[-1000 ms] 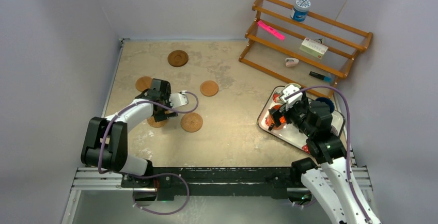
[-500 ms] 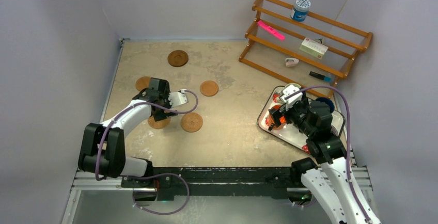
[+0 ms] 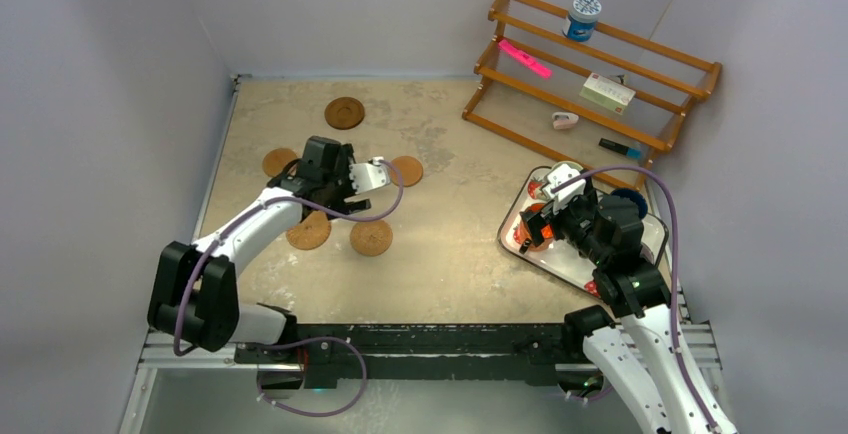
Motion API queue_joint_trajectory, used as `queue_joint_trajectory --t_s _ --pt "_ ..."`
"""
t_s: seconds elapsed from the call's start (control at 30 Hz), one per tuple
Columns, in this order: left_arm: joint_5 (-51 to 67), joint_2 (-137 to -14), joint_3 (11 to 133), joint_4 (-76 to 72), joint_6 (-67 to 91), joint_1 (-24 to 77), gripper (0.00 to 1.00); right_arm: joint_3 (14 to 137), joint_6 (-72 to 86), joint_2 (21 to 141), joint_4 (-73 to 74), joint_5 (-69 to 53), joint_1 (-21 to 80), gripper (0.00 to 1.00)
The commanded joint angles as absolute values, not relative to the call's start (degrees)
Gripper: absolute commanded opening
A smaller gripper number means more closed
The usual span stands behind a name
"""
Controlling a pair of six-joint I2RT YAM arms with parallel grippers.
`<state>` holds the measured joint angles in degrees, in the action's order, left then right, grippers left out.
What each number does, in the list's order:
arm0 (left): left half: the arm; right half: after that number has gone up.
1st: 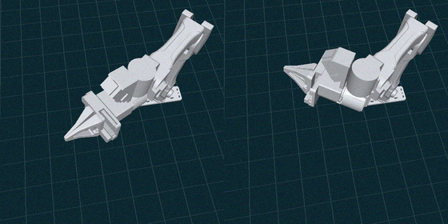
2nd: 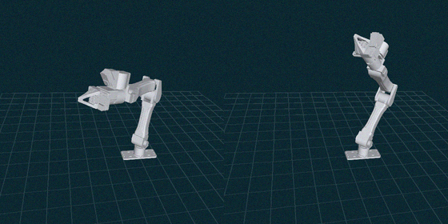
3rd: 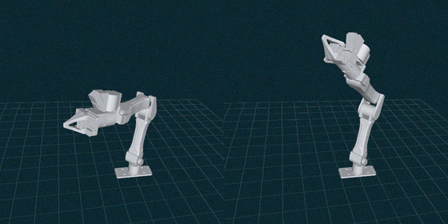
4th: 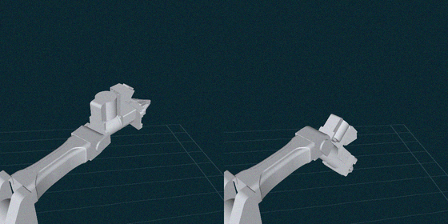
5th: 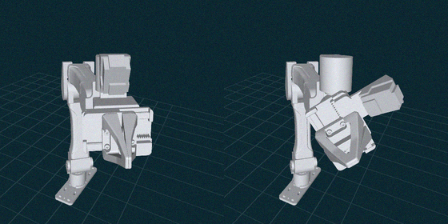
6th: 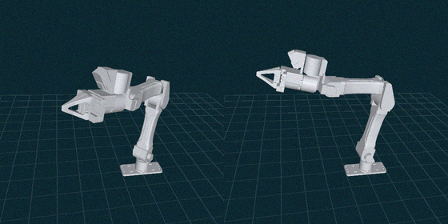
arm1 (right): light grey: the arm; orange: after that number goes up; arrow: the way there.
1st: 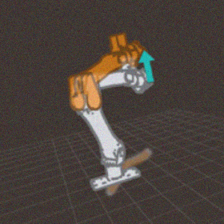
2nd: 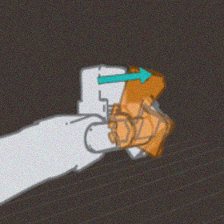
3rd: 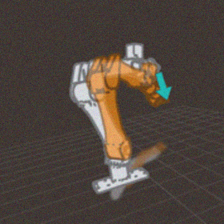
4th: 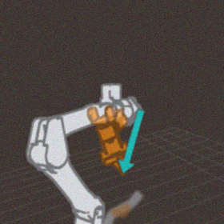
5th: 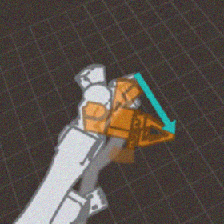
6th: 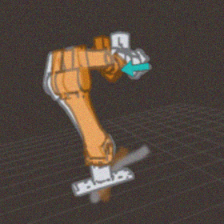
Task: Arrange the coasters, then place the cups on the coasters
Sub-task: Move the coaster to the center of the board.
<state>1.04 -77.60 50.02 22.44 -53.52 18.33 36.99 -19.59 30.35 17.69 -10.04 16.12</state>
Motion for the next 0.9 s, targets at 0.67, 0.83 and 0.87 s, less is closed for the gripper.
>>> queue_joint_trajectory --t_s 0.67,0.83,0.87 --pt "-10.5 -115.3 83.1 4.0 -38.0 28.5 1.0 36.8 -20.1 29.6 16.8 -9.7 16.4 0.99" --pt "-12.8 -117.6 83.7 3.8 -38.5 29.2 1.0 36.8 -20.2 29.7 16.8 -9.6 16.4 0.99" --pt "-13.6 -118.2 83.9 3.6 -38.4 29.1 1.0 36.8 -20.2 29.7 16.8 -9.7 16.4 0.99"
